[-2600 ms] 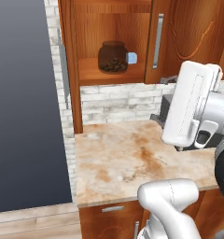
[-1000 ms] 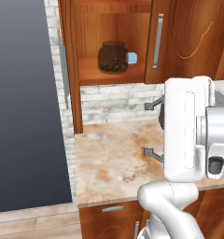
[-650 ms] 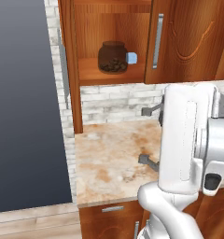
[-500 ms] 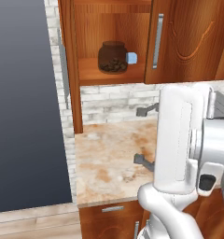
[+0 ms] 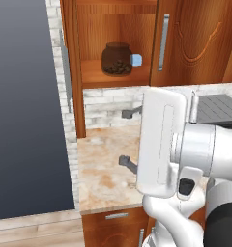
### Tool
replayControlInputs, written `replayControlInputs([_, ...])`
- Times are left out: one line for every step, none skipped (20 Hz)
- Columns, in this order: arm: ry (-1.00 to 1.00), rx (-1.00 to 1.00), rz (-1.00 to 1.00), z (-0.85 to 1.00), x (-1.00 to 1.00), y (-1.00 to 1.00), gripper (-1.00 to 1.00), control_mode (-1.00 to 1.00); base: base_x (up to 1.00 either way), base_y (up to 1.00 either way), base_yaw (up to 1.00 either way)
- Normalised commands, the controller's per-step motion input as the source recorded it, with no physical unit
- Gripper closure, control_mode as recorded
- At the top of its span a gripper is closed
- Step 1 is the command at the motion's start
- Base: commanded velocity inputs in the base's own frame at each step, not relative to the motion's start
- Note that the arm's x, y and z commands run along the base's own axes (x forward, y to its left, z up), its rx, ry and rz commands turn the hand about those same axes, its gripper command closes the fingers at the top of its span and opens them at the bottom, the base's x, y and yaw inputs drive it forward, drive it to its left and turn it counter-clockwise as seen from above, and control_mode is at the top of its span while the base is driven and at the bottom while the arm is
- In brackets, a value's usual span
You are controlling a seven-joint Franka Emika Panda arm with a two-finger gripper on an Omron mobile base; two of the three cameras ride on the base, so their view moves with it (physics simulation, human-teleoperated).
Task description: Pick the jar and candle from the dining table and place them in the open cabinet. Close the cabinet after placing the objects.
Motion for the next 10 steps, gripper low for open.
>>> replayControlInputs([-0.13,0.0,-0.05,-0.04,0.14,0.24,-1.0,-1.0,0.0,0.0,0.0])
replayControlInputs([-0.1,0.0,-0.05,-0.07,0.15,0.23,-1.0,-1.0,0.0,0.0,0.0])
replayControlInputs([-0.08,0.0,-0.07,-0.08,0.15,0.24,-1.0,-1.0,0.0,0.0,0.0])
replayControlInputs([-0.07,0.0,-0.09,-0.07,0.21,0.22,-1.0,-1.0,0.0,0.0,0.0])
replayControlInputs([-0.03,0.0,-0.13,-0.06,0.29,0.18,-1.0,-1.0,0.0,0.0,0.0])
replayControlInputs([0.0,0.0,-0.18,-0.05,0.39,0.15,-1.0,-1.0,0.0,0.0,0.0])
replayControlInputs([0.0,0.03,-0.18,-0.06,0.36,0.12,-1.0,-1.0,0.0,0.0,0.0])
replayControlInputs([0.0,0.03,-0.18,-0.08,0.33,0.14,-1.0,-1.0,0.0,0.0,0.0])
replayControlInputs([0.0,0.03,-0.19,-0.07,0.34,0.15,-1.0,-1.0,0.0,0.0,0.0])
replayControlInputs([0.0,0.01,-0.2,-0.08,0.31,0.18,-1.0,-1.0,0.0,0.0,0.0])
